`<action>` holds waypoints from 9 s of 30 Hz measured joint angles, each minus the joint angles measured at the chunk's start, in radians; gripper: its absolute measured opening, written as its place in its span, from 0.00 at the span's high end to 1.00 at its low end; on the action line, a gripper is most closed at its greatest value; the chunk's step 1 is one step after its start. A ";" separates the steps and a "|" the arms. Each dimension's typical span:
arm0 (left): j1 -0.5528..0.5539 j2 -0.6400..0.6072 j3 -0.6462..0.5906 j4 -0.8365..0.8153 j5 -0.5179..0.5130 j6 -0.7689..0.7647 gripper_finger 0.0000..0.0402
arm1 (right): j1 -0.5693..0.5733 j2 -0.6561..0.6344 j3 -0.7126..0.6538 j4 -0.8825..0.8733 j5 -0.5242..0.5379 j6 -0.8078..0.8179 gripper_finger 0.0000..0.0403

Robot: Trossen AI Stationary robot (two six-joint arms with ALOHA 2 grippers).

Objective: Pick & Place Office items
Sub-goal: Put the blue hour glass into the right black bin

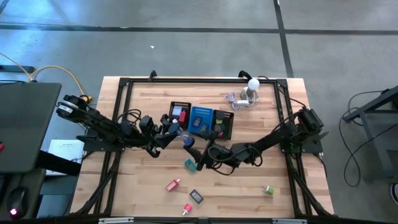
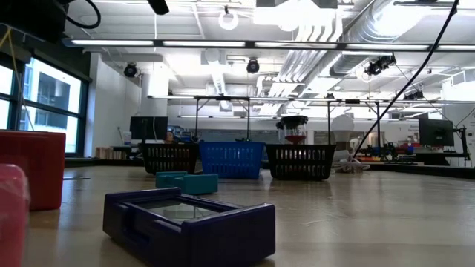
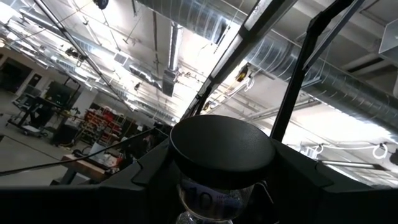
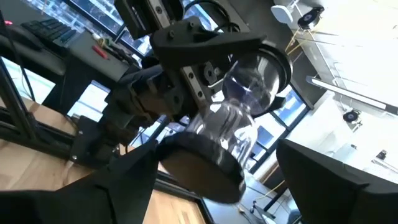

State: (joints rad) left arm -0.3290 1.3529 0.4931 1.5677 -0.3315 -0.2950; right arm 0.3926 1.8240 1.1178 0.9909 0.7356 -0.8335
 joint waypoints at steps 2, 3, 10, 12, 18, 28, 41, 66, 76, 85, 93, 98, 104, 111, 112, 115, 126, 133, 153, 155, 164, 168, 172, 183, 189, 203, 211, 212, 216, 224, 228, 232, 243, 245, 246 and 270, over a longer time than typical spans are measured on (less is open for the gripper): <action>0.000 0.000 0.000 0.000 0.000 0.001 0.52 | -0.002 0.000 0.006 -0.002 -0.008 -0.001 0.22; 0.000 0.000 0.000 0.000 0.000 0.001 0.52 | -0.003 0.000 0.008 -0.002 -0.010 -0.001 0.22; 0.003 0.000 0.005 0.000 -0.008 0.001 0.52 | -0.023 0.009 0.011 -0.027 -0.009 0.024 0.22; 0.010 0.000 0.010 0.000 -0.007 -0.006 0.52 | -0.033 0.031 0.012 0.001 0.003 -0.006 0.22; 0.034 0.003 0.011 0.000 -0.011 -0.048 0.52 | -0.039 0.131 0.080 0.110 0.067 -0.152 0.22; 0.031 0.003 0.011 0.000 0.003 -0.035 0.52 | -0.010 0.231 0.222 0.160 0.407 -0.344 0.22; 0.028 0.003 0.011 0.000 0.031 -0.036 0.52 | 0.085 0.224 0.221 0.176 0.341 -0.345 0.22; 0.023 0.004 0.011 -0.004 0.020 -0.034 0.52 | 0.044 0.224 0.222 0.206 0.327 -0.348 0.22; 0.023 0.004 0.010 -0.007 0.023 -0.034 0.52 | 0.050 0.224 0.222 0.171 0.276 -0.349 0.22; 0.003 0.004 0.010 -0.008 0.023 -0.009 0.52 | 0.051 0.224 0.222 0.168 0.293 -0.349 0.26; 0.003 0.004 0.010 -0.008 0.023 -0.009 0.52 | 0.051 0.224 0.222 0.175 0.284 -0.395 0.40; 0.003 0.003 0.010 -0.006 0.025 -0.008 0.52 | 0.053 0.222 0.222 0.181 0.274 -0.393 0.42; 0.004 0.003 0.010 -0.008 0.019 -0.009 0.52 | 0.039 0.222 0.221 0.193 0.298 -0.400 0.40; 0.003 0.002 0.010 -0.005 0.017 -0.009 0.52 | 0.046 0.222 0.221 0.215 0.321 -0.399 0.52; 0.003 0.002 0.010 -0.005 0.019 -0.012 0.52 | 0.048 0.222 0.221 0.218 0.324 -0.403 0.54; 0.003 0.002 0.010 -0.005 0.024 -0.017 0.51 | 0.051 0.223 0.221 0.227 0.322 -0.436 0.56; 0.002 0.002 0.011 -0.007 0.037 -0.017 0.49 | 0.052 0.225 0.220 0.238 0.294 -0.451 0.62; 0.003 0.005 0.010 -0.023 0.025 -0.009 0.49 | 0.061 0.225 0.221 0.255 0.260 -0.450 0.55; -0.008 0.005 0.009 -0.031 0.018 -0.003 0.54 | 0.057 0.222 0.222 0.321 0.275 -0.480 0.50; -0.008 0.005 0.009 -0.032 0.020 -0.005 0.57 | 0.057 0.222 0.222 0.323 0.273 -0.481 0.51; -0.008 0.005 0.009 -0.034 0.022 -0.005 0.57 | 0.057 0.222 0.222 0.323 0.277 -0.497 0.51; -0.008 0.004 0.009 -0.034 0.022 -0.005 0.57 | 0.057 0.222 0.222 0.323 0.277 -0.498 0.53; -0.008 0.004 0.009 -0.034 0.023 -0.006 0.57 | 0.053 0.222 0.222 0.321 0.261 -0.499 0.50; -0.008 0.004 0.009 -0.039 0.023 -0.010 0.57 | 0.052 0.222 0.222 0.324 0.241 -0.506 0.33; -0.008 0.004 0.009 -0.042 0.023 -0.013 0.57 | 0.052 0.223 0.222 0.331 0.193 -0.576 0.39; -0.008 0.003 0.010 -0.039 0.021 -0.008 0.57 | 0.045 0.223 0.222 0.335 0.236 -0.581 0.55; -0.008 0.004 0.010 -0.045 0.023 -0.014 0.57 | 0.046 0.224 0.221 0.336 0.195 -0.582 0.41; -0.008 0.004 0.010 -0.044 0.022 -0.014 0.57 | 0.046 0.224 0.221 0.336 0.195 -0.583 0.40; -0.008 0.004 0.010 -0.044 0.022 -0.013 0.57 | 0.046 0.224 0.221 0.336 0.200 -0.585 0.44; -0.009 0.004 0.010 -0.045 0.022 -0.013 0.57 | 0.052 0.223 0.222 0.345 0.206 -0.588 0.55; -0.009 0.004 0.010 -0.047 0.022 -0.013 0.57 | 0.053 0.223 0.222 0.344 0.209 -0.587 0.55; -0.009 0.004 0.010 -0.049 0.022 -0.013 0.57 | 0.054 0.223 0.222 0.342 0.215 -0.586 0.55; -0.024 0.004 0.010 -0.055 0.015 0.001 0.57 | 0.062 0.223 0.222 0.346 0.224 -0.604 0.55; -0.034 0.004 0.010 -0.055 0.012 0.028 0.57 | 0.062 0.223 0.222 0.346 0.222 -0.609 0.55; -0.039 0.004 0.010 -0.055 0.010 0.036 0.57 | 0.062 0.223 0.222 0.346 0.221 -0.611 0.55; -0.114 0.003 0.011 -0.098 -0.170 0.180 0.41 | 0.068 0.224 0.221 0.348 0.247 -0.611 0.55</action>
State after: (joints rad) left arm -0.4434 1.3563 0.5037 1.4696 -0.5016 -0.1155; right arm 0.4603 2.0480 1.3388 1.3391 0.9828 -1.4445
